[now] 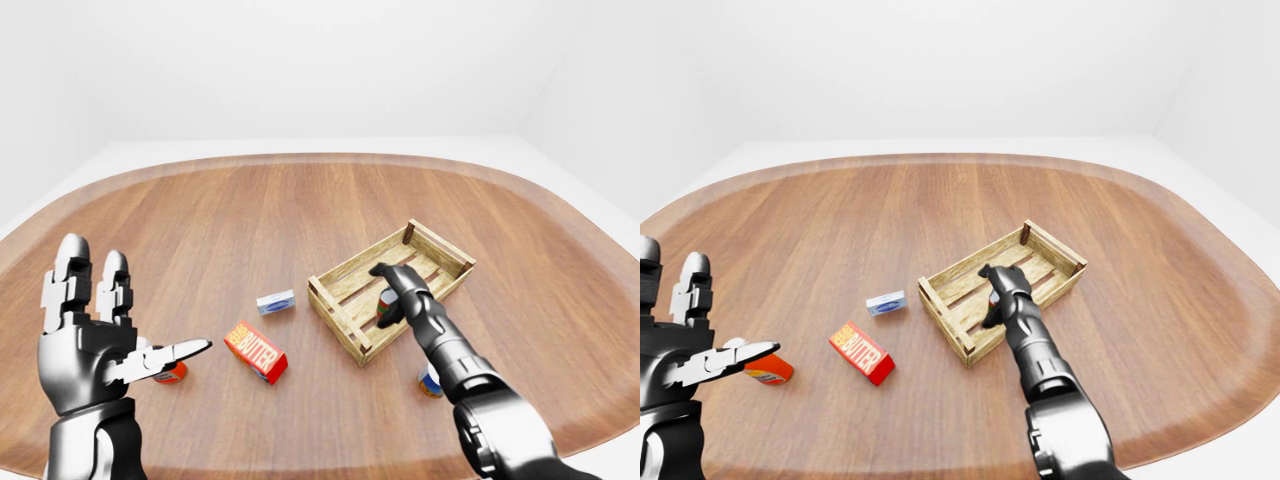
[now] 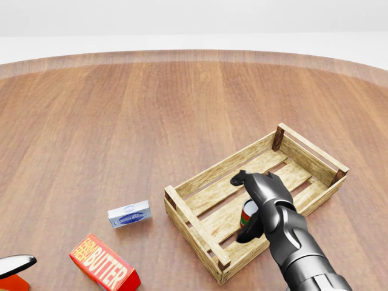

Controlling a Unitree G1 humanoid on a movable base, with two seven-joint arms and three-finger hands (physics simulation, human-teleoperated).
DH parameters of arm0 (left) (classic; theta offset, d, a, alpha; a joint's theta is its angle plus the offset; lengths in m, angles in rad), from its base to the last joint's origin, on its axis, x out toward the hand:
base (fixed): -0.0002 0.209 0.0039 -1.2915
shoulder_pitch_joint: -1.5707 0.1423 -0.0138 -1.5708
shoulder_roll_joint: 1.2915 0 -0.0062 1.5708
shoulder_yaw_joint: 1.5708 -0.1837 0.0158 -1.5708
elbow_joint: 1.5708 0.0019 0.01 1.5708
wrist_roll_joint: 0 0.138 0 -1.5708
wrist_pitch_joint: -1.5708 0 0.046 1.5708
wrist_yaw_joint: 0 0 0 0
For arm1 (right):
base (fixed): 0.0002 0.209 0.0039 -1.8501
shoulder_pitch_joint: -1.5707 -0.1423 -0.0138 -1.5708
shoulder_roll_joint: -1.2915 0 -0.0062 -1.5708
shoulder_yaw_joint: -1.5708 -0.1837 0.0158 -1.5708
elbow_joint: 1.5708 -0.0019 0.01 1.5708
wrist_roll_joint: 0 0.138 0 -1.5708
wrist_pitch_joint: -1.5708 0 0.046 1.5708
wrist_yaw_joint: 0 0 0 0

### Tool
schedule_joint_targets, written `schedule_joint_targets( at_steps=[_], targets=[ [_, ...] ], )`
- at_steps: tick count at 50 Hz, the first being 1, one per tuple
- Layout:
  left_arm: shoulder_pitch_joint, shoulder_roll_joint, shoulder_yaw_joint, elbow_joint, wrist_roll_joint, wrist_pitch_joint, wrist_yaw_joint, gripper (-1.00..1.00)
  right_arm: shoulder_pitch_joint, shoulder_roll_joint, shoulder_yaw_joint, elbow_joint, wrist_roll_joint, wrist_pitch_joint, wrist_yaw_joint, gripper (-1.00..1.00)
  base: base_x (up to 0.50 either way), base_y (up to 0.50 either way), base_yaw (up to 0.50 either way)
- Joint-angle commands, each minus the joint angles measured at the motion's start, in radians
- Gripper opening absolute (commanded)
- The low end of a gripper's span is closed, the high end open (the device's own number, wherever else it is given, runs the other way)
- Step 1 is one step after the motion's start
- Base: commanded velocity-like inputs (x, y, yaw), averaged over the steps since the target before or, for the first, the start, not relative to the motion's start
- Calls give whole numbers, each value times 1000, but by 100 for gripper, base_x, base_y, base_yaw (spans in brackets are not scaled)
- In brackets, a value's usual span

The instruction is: Pick up the tomato sauce, and put it in the wooden tray.

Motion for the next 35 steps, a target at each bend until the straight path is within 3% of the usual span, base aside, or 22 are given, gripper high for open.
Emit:
schedule_joint_targets(
  at_steps=[1, 13, 17, 24, 35],
  targets=[
    [2, -2, -2, -1, 3, 0, -1, 95, -2, -2, -2, -4, 3, 0, -7, 100, 0, 0, 0],
    [1, -1, -2, 4, 4, 0, -1, 95, -1, -3, -4, -27, 10, 0, 1, 100, 0, 0, 0],
    [1, -2, -4, 5, 6, 0, -1, 95, 23, -8, -14, -155, 14, 0, 56, 100, 0, 0, 0],
    [2, -2, -7, 6, 8, 0, 0, 95, 114, -9, -31, -570, -24, 0, 243, 100, 0, 0, 0],
    [2, -2, -9, 7, 10, 0, 1, 95, 173, 1, -48, -881, -90, 0, 392, 100, 0, 0, 0]
  ],
)
